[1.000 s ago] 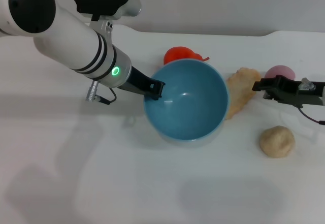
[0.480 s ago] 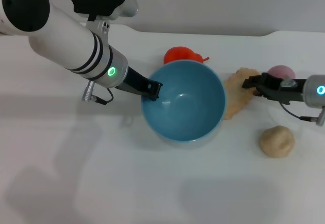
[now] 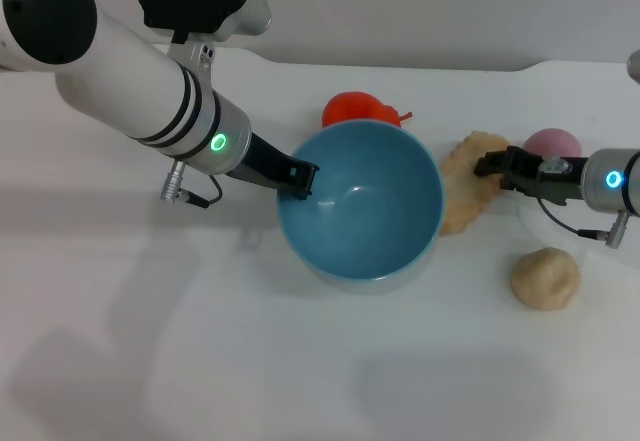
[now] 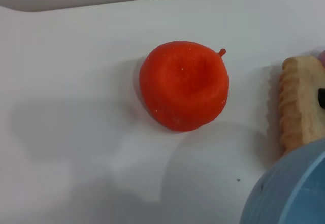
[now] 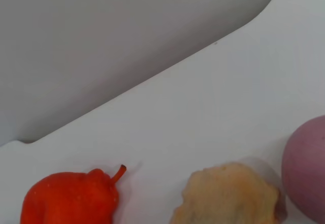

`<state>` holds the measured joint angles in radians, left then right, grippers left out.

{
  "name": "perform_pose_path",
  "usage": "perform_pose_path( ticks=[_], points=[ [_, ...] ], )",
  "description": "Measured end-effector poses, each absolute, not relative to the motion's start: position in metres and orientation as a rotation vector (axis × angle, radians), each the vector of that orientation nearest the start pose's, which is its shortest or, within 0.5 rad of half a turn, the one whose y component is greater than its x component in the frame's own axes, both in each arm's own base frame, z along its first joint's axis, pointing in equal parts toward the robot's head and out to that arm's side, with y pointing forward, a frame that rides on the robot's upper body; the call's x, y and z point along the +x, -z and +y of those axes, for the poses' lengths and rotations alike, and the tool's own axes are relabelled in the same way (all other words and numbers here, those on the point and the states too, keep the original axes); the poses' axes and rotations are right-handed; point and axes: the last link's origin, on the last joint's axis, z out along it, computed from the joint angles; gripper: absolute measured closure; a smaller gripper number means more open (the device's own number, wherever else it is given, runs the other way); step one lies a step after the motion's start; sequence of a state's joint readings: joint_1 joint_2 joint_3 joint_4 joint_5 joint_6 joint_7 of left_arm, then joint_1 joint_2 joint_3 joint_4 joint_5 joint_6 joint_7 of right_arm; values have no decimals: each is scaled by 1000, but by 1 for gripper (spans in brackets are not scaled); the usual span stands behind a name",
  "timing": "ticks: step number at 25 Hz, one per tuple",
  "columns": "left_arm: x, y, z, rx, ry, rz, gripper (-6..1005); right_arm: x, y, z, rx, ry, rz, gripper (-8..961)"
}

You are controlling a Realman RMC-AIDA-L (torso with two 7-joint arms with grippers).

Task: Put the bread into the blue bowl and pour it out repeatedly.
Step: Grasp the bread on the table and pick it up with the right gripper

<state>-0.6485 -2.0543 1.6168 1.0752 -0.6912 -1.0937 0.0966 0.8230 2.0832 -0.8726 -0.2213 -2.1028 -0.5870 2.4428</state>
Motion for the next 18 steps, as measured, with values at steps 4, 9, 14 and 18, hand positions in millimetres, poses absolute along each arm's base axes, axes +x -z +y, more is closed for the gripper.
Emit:
perform_pose_path(
  ticks=[4, 9, 14, 18],
  points=[
    [-185, 60, 381, -2289, -173, -1378, 1000, 287, 75, 411, -1785, -358, 1786, 602],
    [-185, 61, 381, -2288, -174, -1380, 1000, 286, 74, 413, -1825, -394, 1716, 616],
    [-187, 61, 380, -2286, -187, -1390, 1000, 287, 70, 411, -1855, -456, 1682, 672],
    [-188, 60, 379, -2285, -195, -1393, 1000, 290, 67, 408, -1890, -463, 1658, 718]
  ],
)
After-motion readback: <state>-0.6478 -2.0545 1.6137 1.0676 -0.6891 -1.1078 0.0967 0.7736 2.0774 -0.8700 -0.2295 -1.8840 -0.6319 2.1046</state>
